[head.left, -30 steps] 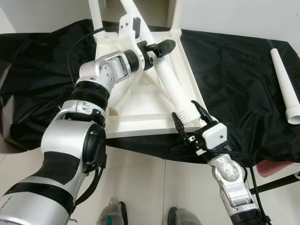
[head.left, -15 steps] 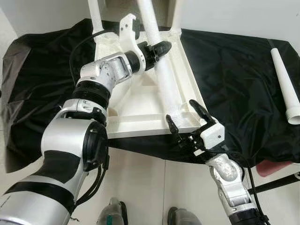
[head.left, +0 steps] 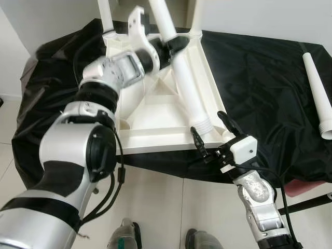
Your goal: Building children table
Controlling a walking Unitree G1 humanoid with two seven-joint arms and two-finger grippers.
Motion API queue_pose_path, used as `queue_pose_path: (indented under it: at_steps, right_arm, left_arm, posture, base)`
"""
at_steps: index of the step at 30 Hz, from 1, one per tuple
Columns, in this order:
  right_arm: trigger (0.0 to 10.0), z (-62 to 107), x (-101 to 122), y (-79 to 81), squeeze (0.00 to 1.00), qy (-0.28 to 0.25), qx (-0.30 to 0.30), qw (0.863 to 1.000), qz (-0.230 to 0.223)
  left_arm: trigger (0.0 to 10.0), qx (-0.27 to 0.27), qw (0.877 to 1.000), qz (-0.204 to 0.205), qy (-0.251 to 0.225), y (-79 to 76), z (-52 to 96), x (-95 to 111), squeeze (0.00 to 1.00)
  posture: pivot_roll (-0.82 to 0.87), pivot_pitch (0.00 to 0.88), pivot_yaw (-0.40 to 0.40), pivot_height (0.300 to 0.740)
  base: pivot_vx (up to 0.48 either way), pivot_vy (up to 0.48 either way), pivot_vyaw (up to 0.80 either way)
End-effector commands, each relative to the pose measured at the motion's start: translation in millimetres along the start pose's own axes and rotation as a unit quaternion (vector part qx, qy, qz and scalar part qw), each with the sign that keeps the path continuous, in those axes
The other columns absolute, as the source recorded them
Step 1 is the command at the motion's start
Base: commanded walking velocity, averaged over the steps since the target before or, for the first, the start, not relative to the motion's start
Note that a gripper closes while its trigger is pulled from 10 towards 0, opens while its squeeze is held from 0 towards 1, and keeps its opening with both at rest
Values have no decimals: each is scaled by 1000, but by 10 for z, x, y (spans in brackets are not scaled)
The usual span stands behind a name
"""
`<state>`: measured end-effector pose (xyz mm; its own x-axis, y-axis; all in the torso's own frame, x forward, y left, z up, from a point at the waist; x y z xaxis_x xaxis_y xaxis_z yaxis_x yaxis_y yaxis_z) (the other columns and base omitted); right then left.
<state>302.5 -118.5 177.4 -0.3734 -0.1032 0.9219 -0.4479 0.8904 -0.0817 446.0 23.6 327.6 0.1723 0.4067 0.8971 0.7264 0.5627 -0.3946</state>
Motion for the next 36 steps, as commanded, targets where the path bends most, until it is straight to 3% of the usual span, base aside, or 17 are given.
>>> queue_pose_path:
  at_steps: [1, 2, 6, 7, 8, 9, 10, 11, 12, 13, 14, 18, 22, 28, 34, 36]
  right_arm:
    - [10000, -31, 44, -48, 0, -1, -5, 1000, -19]
    - [10000, -62, 64, -75, 0, 0, -9, 999, -32]
    - [10000, -62, 64, -75, 0, 0, -9, 999, -32]
    - [10000, -128, 119, -111, 0, -4, -13, 999, -47]
    - [10000, -211, 212, -158, 0, -13, -16, 998, -57]
    - [10000, -211, 212, -158, 0, -13, -16, 998, -57]
    - [10000, -307, 321, -204, 0, -20, -15, 997, -67]
    - [10000, -307, 321, -204, 0, -20, -15, 997, -67]
    - [10000, -385, 405, -221, 0, -22, -8, 997, -77]
    - [10000, -385, 405, -221, 0, -22, -8, 997, -77]
    - [10000, -431, 451, -220, 0, -19, 0, 997, -81]
    - [10000, -486, 411, -147, 0, 25, 46, 995, -80]
    - [10000, -483, 365, -123, 0, 49, 60, 994, -76]
    - [10000, -487, 338, -78, 0, 69, 68, 991, -97]
    - [10000, -508, 321, -41, 0, 86, 66, 987, -120]
    - [10000, -552, 330, -20, 0, 97, 65, 983, -140]
  left_arm:
    - [10000, -22, 1000, 19, -7, -108, -23, 93, 0]
    - [10000, -34, 999, 31, -12, -176, -35, 155, 0]
    - [10000, -34, 999, 31, -12, -176, -35, 155, 0]
    - [10000, -54, 998, 22, -16, -293, -48, 231, 0]
    - [10000, -74, 997, 1, -21, -413, -52, 280, 0]
    - [10000, -74, 997, 1, -21, -413, -52, 280, 0]
    - [10000, -81, 996, -36, -21, -490, -52, 274, 0]
    - [10000, -81, 996, -36, -21, -490, -52, 274, 0]
    - [10000, -89, 993, -72, -20, -553, -47, 247, 0]
    - [10000, -89, 993, -72, -20, -553, -47, 247, 0]
    - [10000, -89, 991, -98, -20, -580, -43, 232, 0]
    - [10000, -62, 986, -147, -43, -515, -27, 383, 0]
    - [10000, -40, 985, -162, -47, -442, -10, 447, 0]
    - [10000, -22, 978, -201, -40, -391, 23, 421, 0]
    - [10000, -23, 973, -227, -36, -444, 34, 343, 0]
    - [10000, -33, 966, -256, -33, -537, 22, 257, 0]
  posture:
    - [-7, 87, 26, 740]
    - [-7, 86, 25, 740]
    - [-7, 86, 25, 740]
    - [-4, 83, 24, 740]
    - [-1, 82, 23, 740]
    - [-1, 82, 23, 740]
    - [2, 83, 21, 740]
    - [2, 83, 21, 740]
    - [2, 83, 21, 740]
    - [2, 83, 21, 740]
    - [9, 84, 15, 740]
    - [17, 86, 10, 740]
    - [20, 87, 9, 740]
    - [23, 88, 7, 740]
    - [23, 90, 5, 740]
    - [24, 91, 2, 740]
  base:
    - [0, 0, 0]
    - [0, 0, 0]
    - [0, 0, 0]
    - [0, 0, 0]
    - [0, 0, 0]
    - [0, 0, 0]
    - [0, 0, 0]
    - [0, 0, 0]
    - [0, 0, 0]
    - [0, 0, 0]
    - [0, 0, 0]
    - [0, 0, 0]
    - [0, 0, 0]
    - [0, 0, 0]
    - [0, 0, 0]
    - [0, 0, 0]
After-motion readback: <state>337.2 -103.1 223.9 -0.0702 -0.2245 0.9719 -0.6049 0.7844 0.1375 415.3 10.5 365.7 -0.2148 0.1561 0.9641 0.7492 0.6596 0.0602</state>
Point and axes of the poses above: a point about 5 cm out from each wrist's last joint towards the gripper, its own z axis pointing back from the gripper into the wrist, its own x axis along the axis of the wrist's last joint, y = z × x, the point moved 6 cm from there along -z, pointing out of the wrist towards the gripper, and after that the axes turned 14 degrees about -z, right-handed, at the moved point
